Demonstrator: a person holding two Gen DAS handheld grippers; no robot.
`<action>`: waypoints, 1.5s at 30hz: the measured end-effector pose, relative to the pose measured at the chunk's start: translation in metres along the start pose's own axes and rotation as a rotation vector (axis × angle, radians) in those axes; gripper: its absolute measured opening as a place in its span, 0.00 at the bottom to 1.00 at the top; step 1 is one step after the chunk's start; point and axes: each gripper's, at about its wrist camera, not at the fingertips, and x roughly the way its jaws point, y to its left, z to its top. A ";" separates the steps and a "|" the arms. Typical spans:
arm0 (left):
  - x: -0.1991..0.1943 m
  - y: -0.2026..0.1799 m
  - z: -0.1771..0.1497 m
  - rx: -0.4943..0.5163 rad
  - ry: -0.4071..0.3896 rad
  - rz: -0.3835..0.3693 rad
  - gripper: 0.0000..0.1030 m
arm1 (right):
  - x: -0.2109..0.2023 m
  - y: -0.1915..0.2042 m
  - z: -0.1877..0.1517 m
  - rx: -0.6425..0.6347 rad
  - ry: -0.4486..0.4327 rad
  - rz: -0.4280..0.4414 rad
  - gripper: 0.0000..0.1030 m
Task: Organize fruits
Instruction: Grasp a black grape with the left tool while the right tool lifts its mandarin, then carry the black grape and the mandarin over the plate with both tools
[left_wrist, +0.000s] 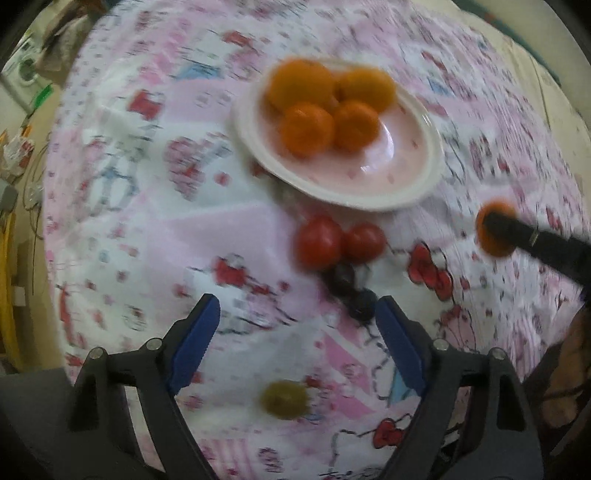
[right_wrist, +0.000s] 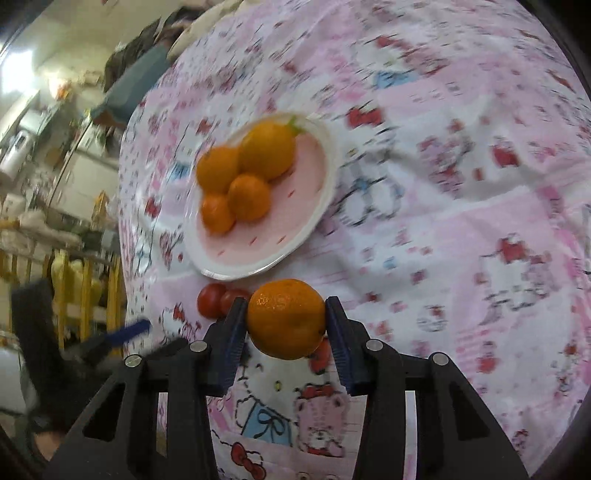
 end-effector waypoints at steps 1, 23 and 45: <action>0.006 -0.009 0.000 0.014 0.017 -0.010 0.75 | -0.006 -0.006 0.002 0.022 -0.020 -0.004 0.43; 0.041 -0.048 0.002 0.105 0.122 0.000 0.18 | -0.031 -0.034 0.006 0.083 -0.087 -0.018 0.43; -0.079 0.023 0.006 0.114 -0.105 -0.022 0.18 | -0.045 -0.013 0.007 0.040 -0.105 0.037 0.43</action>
